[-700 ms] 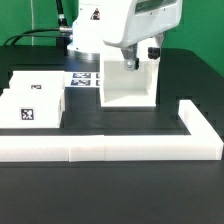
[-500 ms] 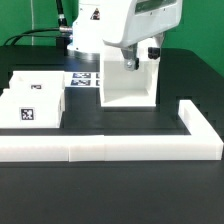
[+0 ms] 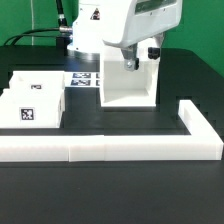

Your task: Assemble drawer

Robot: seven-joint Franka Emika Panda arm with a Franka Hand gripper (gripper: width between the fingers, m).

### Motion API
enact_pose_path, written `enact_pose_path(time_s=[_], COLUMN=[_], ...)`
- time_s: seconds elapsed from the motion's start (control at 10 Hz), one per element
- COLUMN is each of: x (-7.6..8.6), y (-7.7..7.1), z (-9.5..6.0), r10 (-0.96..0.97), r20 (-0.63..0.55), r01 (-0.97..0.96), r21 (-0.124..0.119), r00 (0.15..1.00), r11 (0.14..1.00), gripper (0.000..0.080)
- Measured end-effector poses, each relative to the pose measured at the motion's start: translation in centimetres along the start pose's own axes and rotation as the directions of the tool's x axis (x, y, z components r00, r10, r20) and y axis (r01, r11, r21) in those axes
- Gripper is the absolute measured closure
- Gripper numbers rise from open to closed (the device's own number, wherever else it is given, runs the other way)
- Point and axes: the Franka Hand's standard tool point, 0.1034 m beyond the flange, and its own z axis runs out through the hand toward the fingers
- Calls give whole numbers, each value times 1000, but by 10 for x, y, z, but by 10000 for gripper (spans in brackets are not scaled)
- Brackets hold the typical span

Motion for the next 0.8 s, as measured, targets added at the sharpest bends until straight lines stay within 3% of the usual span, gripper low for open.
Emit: enact_pose_path(time_s=[0.2, 0.5, 0.8], x=[-16, -31, -31], y=[-28, -61, -58], z=[-14, -22, -19], r10=[159, 295, 280], r20=[-35, -36, -32], r01=[-160, -296, -281], r21=[-36, -41, -38], r00=[987, 955, 960], r11=[986, 954, 959], gripper=[150, 150, 150])
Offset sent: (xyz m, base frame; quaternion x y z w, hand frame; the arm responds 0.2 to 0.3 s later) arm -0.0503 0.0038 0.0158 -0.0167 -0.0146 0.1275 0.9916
